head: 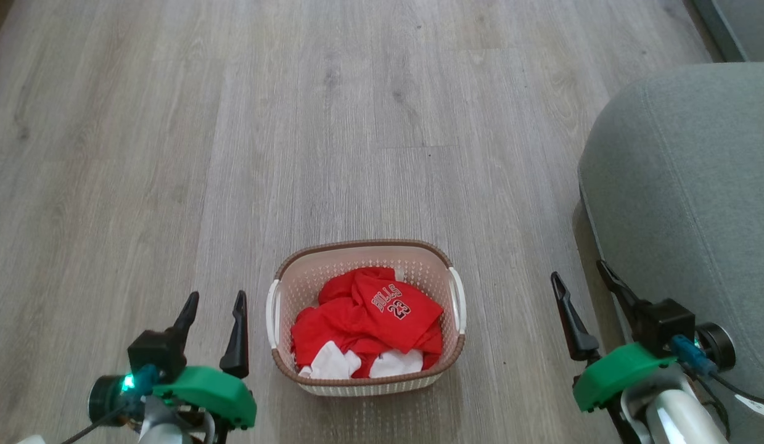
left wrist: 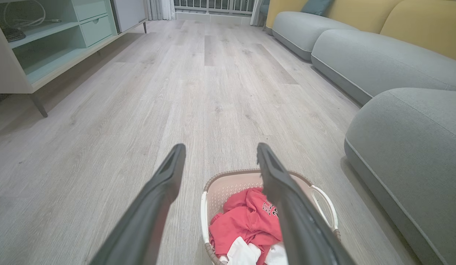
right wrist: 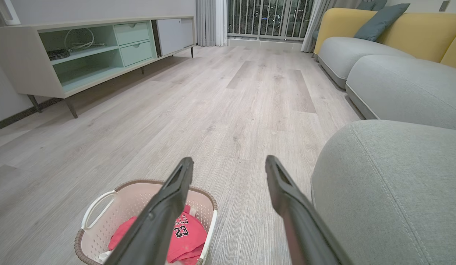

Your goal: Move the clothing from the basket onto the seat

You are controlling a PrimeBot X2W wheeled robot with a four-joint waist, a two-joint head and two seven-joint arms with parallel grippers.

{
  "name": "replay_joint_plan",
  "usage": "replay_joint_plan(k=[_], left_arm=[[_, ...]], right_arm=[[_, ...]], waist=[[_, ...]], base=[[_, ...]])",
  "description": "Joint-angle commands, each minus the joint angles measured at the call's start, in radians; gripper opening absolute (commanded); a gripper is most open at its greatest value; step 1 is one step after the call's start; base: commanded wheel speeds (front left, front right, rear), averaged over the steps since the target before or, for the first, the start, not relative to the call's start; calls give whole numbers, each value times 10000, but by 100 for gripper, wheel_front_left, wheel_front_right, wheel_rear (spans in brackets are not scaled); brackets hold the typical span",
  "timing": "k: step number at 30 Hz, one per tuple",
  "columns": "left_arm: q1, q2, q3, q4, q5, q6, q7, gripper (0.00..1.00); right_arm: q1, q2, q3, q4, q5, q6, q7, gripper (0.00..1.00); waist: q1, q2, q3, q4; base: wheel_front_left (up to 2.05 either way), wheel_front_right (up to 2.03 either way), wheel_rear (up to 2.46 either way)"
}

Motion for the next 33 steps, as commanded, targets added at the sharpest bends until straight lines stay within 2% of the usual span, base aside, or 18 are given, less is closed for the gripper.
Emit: replay_joint_plan(k=[1, 11, 15, 23, 27, 33], left_arm=[[-489, 118, 338, -264, 21, -43, -132, 100], [-502, 118, 333, -251, -40, -52, -132, 100], [-674, 118, 241, -311, -92, -80, -132, 100], [-2722, 118, -832, -66, 41, -212, -132, 100], [-4201, 118, -1616, 1012, 431, -311, -132, 100], [-6514, 118, -2649, 3433, 779, -322, -28, 100]], right_arm=[[-376, -130, 166, -261, 43, -2, -136, 100], [-414, -128, 176, -254, 61, -2, -136, 100], [-586, -138, 129, -398, 63, -2, -136, 100], [-2135, -101, -443, -1135, 121, -2, -136, 100], [-3007, -56, -645, -1470, 124, -2, -136, 100], [-4096, 119, -751, -1844, 186, -2, -136, 100]], waist=[[0, 0, 3, -6], [0, 0, 88, -39], [0, 0, 542, -59], [0, 0, 3524, -170], [0, 0, 5010, -292], [0, 0, 6734, -758]], base=[[0, 0, 0], [0, 0, 0], [0, 0, 0], [0, 0, 0], [0, 0, 0], [0, 0, 0]])
